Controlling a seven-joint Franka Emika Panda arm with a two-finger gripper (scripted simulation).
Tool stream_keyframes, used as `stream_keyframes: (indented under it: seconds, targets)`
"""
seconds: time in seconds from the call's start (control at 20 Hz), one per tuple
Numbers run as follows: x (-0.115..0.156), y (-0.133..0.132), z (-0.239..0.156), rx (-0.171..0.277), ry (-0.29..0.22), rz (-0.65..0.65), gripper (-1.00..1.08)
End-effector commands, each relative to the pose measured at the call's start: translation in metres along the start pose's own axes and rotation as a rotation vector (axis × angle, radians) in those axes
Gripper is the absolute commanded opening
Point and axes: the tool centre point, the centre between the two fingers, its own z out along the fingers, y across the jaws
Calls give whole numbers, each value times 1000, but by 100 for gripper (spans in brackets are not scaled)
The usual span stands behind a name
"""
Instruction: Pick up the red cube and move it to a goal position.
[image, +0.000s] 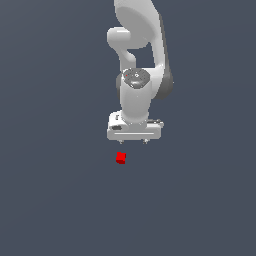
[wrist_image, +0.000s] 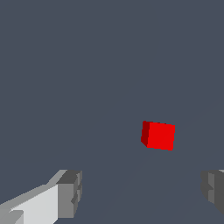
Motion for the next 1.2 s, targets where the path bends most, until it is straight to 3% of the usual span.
stream_keyframes:
  seconds: [0.0,0.6,1.1,1.15]
  targets:
    - [1,7,17,-2,-5,16,100]
    - [6,49,109,-8,-26,106,100]
    - [8,58,129,-9,-31,126,100]
    - [8,58,129,-9,-31,126,-100]
